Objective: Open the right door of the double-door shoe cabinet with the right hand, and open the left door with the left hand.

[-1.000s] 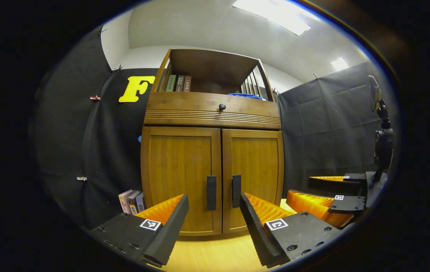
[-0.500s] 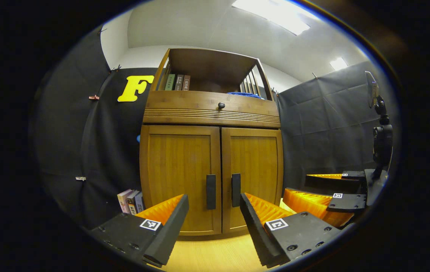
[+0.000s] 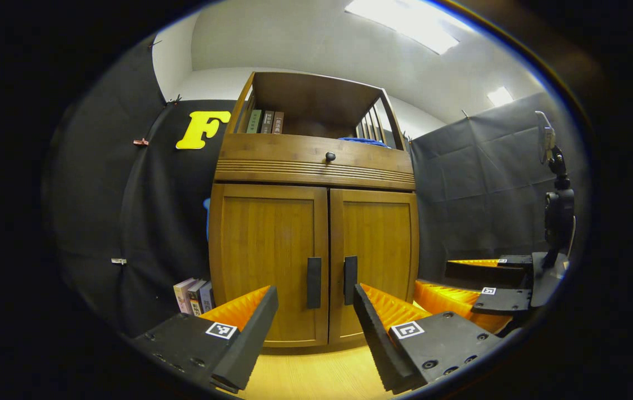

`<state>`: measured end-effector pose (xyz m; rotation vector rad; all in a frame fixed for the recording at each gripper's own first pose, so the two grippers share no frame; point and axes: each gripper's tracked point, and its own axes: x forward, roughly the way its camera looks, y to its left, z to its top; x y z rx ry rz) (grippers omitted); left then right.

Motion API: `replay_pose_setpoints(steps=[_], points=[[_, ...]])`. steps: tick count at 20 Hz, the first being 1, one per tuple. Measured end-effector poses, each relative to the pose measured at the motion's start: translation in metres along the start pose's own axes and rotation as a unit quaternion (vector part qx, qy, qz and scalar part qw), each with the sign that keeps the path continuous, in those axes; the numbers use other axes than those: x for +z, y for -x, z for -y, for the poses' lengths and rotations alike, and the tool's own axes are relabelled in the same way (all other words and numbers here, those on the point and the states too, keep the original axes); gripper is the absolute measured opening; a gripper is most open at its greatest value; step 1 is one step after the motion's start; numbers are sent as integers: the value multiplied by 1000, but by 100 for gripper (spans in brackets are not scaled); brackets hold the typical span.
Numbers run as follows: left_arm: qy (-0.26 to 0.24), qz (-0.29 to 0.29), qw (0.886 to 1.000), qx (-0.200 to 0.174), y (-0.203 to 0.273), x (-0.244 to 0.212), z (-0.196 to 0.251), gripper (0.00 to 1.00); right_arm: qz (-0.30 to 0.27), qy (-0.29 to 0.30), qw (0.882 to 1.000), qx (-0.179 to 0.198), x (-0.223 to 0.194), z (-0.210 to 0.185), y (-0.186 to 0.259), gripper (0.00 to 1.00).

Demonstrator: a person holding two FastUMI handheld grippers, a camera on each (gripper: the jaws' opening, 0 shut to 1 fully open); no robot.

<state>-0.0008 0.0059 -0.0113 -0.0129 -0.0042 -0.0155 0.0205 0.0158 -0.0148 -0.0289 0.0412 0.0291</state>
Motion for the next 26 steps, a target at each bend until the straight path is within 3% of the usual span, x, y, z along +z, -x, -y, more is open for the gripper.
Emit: replay_pose_setpoints(steps=[13,22,26], points=[[-7,-3,1000,-23,11,-8,0,85,5,-10,1000,-6,-19,-8,-38,97],[1,-9,1000,-15,20,-16,-23,85,27,-4,999,-32,-24,-2,-107,96],[-7,-11,1000,-8,22,-15,-28,85,12,-18,999,-39,-38,-2,-134,96]])
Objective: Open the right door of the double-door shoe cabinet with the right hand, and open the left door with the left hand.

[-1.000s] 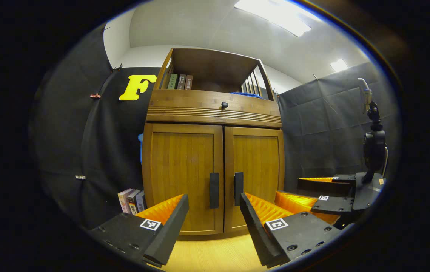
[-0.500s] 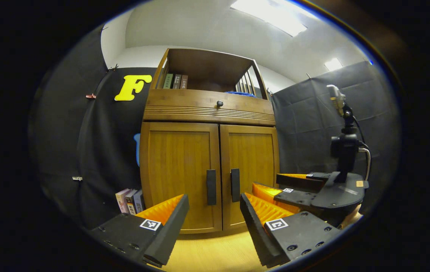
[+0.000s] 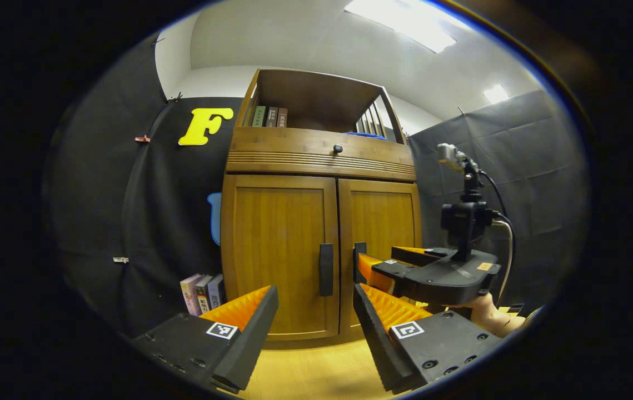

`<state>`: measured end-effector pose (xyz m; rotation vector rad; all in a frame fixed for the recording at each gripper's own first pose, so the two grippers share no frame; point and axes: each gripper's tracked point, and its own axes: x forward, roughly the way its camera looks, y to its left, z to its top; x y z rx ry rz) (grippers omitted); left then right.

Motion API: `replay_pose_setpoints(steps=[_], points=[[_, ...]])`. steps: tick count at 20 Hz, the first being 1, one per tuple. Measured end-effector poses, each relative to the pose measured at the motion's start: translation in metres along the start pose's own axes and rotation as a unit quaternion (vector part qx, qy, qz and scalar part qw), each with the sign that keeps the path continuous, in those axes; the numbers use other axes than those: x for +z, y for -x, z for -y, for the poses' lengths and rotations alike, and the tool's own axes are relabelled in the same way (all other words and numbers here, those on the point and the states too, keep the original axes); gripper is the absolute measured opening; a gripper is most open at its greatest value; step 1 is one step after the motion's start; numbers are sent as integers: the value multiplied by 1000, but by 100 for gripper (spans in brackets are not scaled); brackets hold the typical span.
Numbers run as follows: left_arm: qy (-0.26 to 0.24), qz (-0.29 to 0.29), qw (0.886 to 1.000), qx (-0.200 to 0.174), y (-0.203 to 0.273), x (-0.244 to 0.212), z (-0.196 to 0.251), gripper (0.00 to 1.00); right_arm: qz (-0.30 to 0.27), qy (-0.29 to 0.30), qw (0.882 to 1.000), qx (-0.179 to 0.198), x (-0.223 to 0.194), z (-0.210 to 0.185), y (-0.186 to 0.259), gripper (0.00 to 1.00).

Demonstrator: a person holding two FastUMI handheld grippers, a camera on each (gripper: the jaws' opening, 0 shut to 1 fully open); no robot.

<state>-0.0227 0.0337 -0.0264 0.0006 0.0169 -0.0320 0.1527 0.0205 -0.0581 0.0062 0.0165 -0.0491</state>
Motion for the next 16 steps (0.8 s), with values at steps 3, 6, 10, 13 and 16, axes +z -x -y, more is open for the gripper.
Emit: replay_pose_setpoints(steps=[3,6,10,13,16], points=[[5,4,1000,-10,2,-2,1,85,-9,-1,1000,-16,-11,6,-21,96],[10,7,1000,-11,5,-3,-3,84,-11,8,999,-34,-23,10,-42,96],[4,8,1000,1,8,-5,-18,84,-27,12,998,-50,-42,18,-64,97],[10,9,1000,5,12,-9,-23,84,-35,13,998,-55,-48,22,-80,81],[11,6,1000,12,13,-10,-30,84,-21,28,997,-74,-46,28,-89,62]])
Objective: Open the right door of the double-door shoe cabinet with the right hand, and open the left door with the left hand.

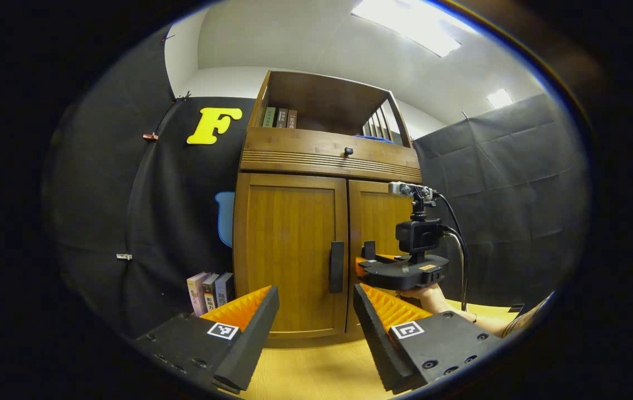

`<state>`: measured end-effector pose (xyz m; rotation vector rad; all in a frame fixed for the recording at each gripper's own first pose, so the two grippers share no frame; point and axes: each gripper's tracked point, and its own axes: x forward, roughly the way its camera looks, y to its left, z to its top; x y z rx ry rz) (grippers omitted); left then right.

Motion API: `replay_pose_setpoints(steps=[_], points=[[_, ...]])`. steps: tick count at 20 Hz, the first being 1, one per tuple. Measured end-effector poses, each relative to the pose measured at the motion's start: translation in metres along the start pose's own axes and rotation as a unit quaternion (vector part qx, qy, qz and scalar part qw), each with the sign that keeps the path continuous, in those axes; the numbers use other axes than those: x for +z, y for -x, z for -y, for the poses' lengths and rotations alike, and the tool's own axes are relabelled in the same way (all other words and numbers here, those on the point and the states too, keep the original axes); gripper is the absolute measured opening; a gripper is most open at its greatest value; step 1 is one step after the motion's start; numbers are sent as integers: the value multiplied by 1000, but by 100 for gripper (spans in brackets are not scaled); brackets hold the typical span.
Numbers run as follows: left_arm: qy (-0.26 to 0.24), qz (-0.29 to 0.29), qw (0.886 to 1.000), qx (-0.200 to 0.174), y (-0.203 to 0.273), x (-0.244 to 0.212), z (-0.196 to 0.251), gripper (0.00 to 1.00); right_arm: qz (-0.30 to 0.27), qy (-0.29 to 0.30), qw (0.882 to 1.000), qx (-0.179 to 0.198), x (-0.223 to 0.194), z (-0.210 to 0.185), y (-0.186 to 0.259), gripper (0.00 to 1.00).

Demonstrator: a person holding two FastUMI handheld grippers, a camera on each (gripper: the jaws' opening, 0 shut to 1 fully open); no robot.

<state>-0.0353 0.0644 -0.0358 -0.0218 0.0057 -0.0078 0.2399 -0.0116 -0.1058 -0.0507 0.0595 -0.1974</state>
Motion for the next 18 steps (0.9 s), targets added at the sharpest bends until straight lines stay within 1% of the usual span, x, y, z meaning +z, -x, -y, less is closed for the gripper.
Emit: replay_pose_setpoints(steps=[2,3,4,5,6,8,11,12,13,14,15,18], points=[[-1,-1,1000,8,4,-1,-6,84,9,7,1000,0,3,-4,0,36],[-2,-2,1000,13,5,-2,-9,84,6,10,1000,3,1,-2,-5,36],[-2,-3,1000,17,6,-2,-11,84,6,10,1000,8,3,-2,0,29],[-2,-3,1000,20,9,-1,-12,84,-2,-2,1000,13,1,-3,2,29],[0,-3,1000,23,9,0,-12,84,-5,-3,1000,17,1,-4,5,23],[3,-1,1000,24,10,1,-10,84,-5,7,1000,24,1,-4,10,24],[7,-3,1000,28,15,-1,-4,84,-5,-4,999,47,3,-3,19,24],[11,-6,1000,26,16,-3,-1,84,-8,-8,998,54,4,-2,24,19],[15,-10,1000,23,17,-5,3,85,-11,-7,998,61,5,-2,26,23],[18,-14,1000,21,18,-6,7,84,-12,-5,998,67,7,-1,30,19],[20,-17,999,21,20,-7,10,84,-14,-6,997,73,9,-1,33,23],[16,-21,999,25,23,-6,17,84,-20,-15,996,91,8,6,59,24]])
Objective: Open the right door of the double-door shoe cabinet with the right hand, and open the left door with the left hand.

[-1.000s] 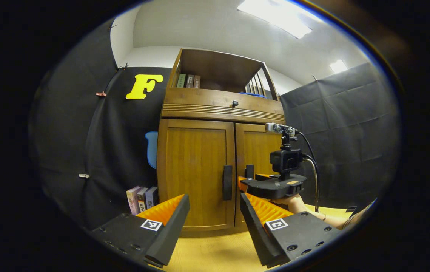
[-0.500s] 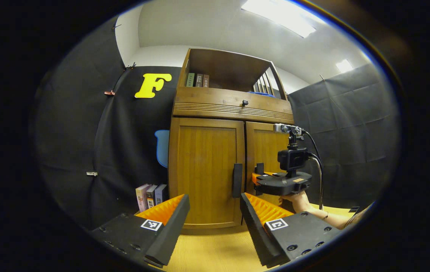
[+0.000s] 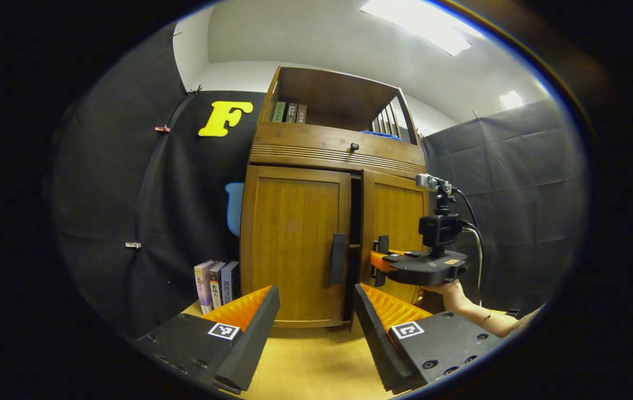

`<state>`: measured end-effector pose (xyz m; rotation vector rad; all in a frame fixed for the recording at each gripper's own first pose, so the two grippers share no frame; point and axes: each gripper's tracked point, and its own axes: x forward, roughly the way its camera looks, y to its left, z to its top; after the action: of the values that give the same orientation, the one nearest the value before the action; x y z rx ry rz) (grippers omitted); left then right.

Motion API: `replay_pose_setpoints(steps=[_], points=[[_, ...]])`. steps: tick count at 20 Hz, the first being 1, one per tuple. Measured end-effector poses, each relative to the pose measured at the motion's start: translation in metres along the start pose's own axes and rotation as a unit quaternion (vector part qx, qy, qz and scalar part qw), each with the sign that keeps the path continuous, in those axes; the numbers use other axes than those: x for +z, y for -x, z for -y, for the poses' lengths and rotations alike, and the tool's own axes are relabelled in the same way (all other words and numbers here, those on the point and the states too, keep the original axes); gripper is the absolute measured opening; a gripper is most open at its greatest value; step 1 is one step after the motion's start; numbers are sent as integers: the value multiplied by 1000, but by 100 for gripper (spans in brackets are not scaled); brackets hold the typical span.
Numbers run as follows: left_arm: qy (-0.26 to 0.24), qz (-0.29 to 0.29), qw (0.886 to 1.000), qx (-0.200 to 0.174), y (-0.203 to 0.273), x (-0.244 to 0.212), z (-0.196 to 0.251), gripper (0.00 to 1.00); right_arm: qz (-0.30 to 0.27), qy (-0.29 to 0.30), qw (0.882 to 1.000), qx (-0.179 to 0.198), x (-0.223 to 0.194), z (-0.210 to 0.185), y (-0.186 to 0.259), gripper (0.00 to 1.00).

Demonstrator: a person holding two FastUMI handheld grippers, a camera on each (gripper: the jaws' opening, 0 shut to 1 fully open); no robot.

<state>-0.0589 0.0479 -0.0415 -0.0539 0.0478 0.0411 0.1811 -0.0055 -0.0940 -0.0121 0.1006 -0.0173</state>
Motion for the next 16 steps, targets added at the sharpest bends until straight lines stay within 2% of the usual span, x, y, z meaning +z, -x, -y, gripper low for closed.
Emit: replay_pose_setpoints(steps=[3,4,5,6,9,10,11,12,13,15,16], points=[[6,-3,1000,-5,4,-3,12,83,2,1,1000,10,4,4,23,23],[8,-4,1000,-6,5,-4,15,83,2,2,1000,13,6,7,30,28],[10,-5,1000,-6,8,-4,17,83,2,2,1000,15,7,9,37,19],[12,-6,1000,-6,9,-4,19,84,0,2,1000,18,8,11,44,24],[18,-5,1000,-10,12,-2,29,84,-3,-1,1000,24,10,19,65,23],[20,-4,1000,-14,12,-1,33,82,-5,-1,1000,25,10,23,70,19],[23,-3,1000,-18,13,-1,37,83,-6,-1,1000,25,12,27,76,23],[24,-2,999,-23,13,0,41,83,-8,0,1000,24,13,31,82,19],[24,-3,999,-26,15,-1,44,82,-9,1,1000,23,13,35,88,23],[24,-7,999,-34,15,-4,52,83,-8,6,1000,21,15,42,99,23],[24,-9,999,-40,15,-4,57,84,-6,6,1000,19,17,47,105,19]])
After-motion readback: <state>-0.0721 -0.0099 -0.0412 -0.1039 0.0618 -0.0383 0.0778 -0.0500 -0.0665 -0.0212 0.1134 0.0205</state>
